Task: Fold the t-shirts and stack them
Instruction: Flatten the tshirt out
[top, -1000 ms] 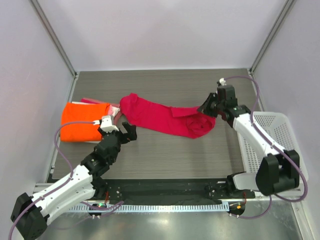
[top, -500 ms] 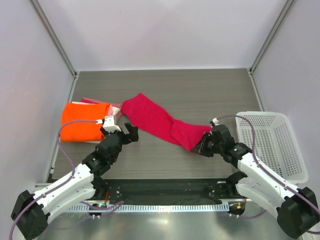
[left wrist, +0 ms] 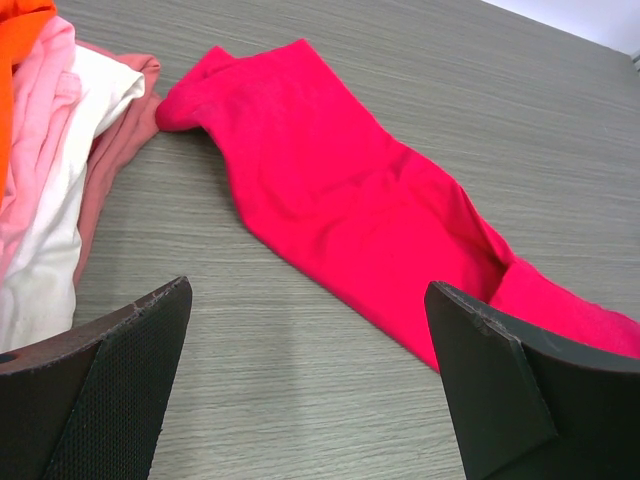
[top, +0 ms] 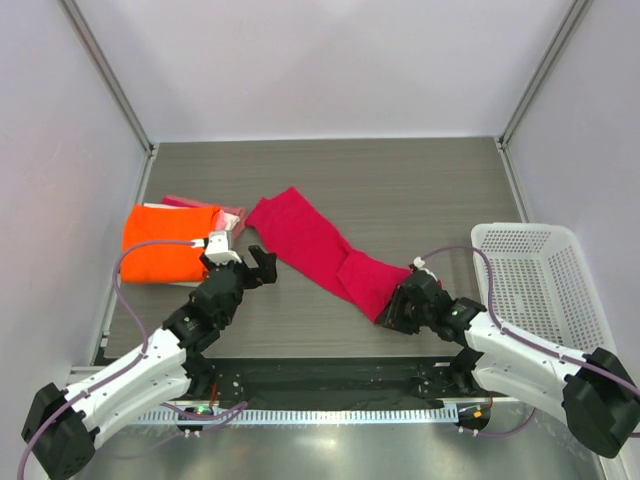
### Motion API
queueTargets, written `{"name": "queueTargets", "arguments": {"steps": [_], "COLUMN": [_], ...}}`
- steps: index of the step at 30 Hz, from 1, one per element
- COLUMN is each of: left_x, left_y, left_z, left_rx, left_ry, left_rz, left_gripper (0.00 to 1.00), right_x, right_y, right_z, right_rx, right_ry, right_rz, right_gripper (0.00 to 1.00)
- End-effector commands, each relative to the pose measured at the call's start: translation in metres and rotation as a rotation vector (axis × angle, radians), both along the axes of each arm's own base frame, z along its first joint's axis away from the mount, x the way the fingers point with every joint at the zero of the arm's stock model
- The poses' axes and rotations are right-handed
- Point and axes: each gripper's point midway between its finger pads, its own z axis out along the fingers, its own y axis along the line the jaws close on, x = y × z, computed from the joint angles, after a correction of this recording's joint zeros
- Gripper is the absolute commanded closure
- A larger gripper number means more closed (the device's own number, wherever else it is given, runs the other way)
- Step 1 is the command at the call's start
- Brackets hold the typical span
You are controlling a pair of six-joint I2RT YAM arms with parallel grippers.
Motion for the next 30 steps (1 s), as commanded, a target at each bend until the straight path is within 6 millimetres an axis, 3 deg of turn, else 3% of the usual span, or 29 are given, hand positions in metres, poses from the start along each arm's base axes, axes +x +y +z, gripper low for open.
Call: {"name": "queueTargets", "arguments": {"steps": [1, 6, 11, 15, 17, 19, 20, 25, 27, 28, 30], "left_x": [0.005, 0.006, 0.006, 0.006, 0.006, 0.007, 0.007, 0.007, 0.008, 0.008, 0.010], "left_y": [-0.005, -0.007, -0.008, -0.007, -0.008, -0.007, -0.007, -0.006, -0.006, -0.007, -0.006], "left_z": [0.027, 0.027, 0.026, 0.026, 0.025, 0.024, 0.025, 0.024, 0.023, 0.023, 0.022], "left_rx": [-0.038, -0.037, -0.034, -0.032, -0.031, -0.028, -0.028, -0.026, -0.024, -0.025, -0.020], "left_ry": [-0.066, -0.064, -0.062, -0.063, -0.061, -0.059, -0.060, -0.057, -0.053, -0.054, -0.053], "left_rz": [-0.008, -0.017, -0.019, -0.018, -0.018, -0.015, -0.014, -0.007, -0.007, -0.007, 0.003], "left_gripper": [0.00, 0.00, 0.00, 0.00, 0.00, 0.00, 0.01, 0.01, 0.00, 0.00, 0.00], "right_x": [0.022, 0.021, 0.030, 0.035, 0.040, 0.043, 0.049, 0.055, 0.066, 0.077, 0.087], "right_y": [0.008, 0.011, 0.004, 0.003, 0.004, 0.007, 0.014, 0.027, 0.025, 0.029, 0.027], "right_z": [0.011, 0.004, -0.008, -0.009, -0.003, 0.009, 0.024, 0.070, 0.094, 0.120, 0.135], "right_rx": [0.040, 0.037, -0.016, -0.015, -0.004, 0.006, 0.023, 0.028, 0.011, 0.030, 0.013], "right_ry": [-0.081, -0.070, -0.098, -0.120, -0.142, -0.162, -0.183, -0.210, -0.247, -0.287, -0.307], "right_rz": [-0.056, -0.053, -0.108, -0.143, -0.153, -0.137, -0.127, -0.054, -0.038, -0.040, -0.016], "right_gripper": [0.61, 0.53, 0.53, 0.61, 0.77, 0.95, 0.97, 0.99, 0.99, 0.99, 0.99]}}
